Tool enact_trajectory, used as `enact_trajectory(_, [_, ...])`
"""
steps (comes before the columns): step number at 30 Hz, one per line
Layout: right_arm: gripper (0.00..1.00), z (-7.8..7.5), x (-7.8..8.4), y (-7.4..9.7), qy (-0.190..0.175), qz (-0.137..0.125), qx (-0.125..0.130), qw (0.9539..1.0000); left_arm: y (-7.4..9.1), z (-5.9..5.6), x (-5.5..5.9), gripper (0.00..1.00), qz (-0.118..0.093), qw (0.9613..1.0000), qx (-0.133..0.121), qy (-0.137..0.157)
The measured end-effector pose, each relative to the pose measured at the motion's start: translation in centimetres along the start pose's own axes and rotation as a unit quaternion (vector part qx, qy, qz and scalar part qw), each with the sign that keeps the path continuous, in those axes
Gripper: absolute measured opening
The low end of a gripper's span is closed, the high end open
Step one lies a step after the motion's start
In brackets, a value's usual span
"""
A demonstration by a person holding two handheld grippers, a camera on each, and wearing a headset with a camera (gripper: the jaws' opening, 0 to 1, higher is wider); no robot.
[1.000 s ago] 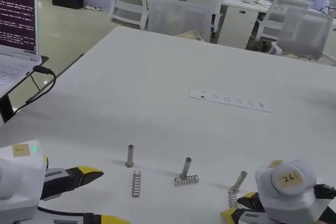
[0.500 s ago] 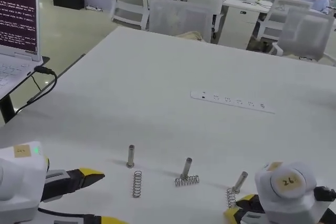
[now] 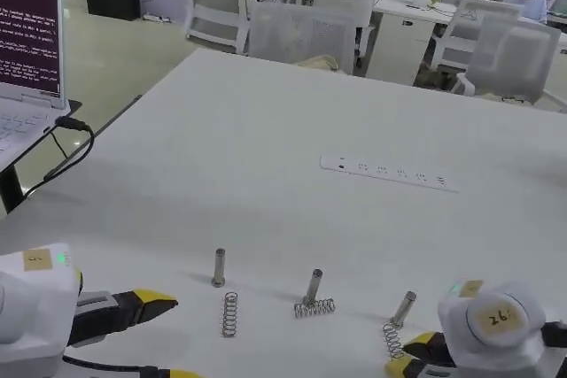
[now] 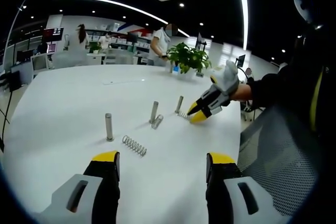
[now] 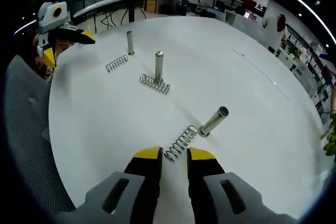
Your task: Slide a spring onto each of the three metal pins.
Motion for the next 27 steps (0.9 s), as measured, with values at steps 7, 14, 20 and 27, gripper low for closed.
enact_trajectory(7, [0.15,-0.5,0.5,0.4,-0.008,0.010,0.014,0.9998,0.0,-0.2,0.1,0.62,0.001,1.0000,0.001,0.000])
enact_trajectory(14, [0.11,-0.8,1.5,0.5,-0.019,0.027,0.019,0.9993,0.0,-0.2,0.2,0.61,0.000,1.0000,0.000,0.000])
enact_trajectory(20, [0.12,-0.9,1.7,0.4,-0.034,0.026,0.017,0.9990,0.0,-0.3,0.2,0.61,0.000,1.0000,0.001,0.000])
enact_trajectory(27, [0.09,-0.8,1.8,0.4,-0.027,0.030,0.013,0.9991,0.0,-0.6,0.0,0.60,0.001,1.0000,0.006,-0.005])
Point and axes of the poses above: the centre of the closed fingertips' face, and the gripper's own axes: y roughly backward along the fingers, z roughly to its left, x roughly out of its underside, the point moved 5 cm from there along y, roughly backward along the fingers, and after that the axes turned 14 degrees about y, right-handed, at the moved point
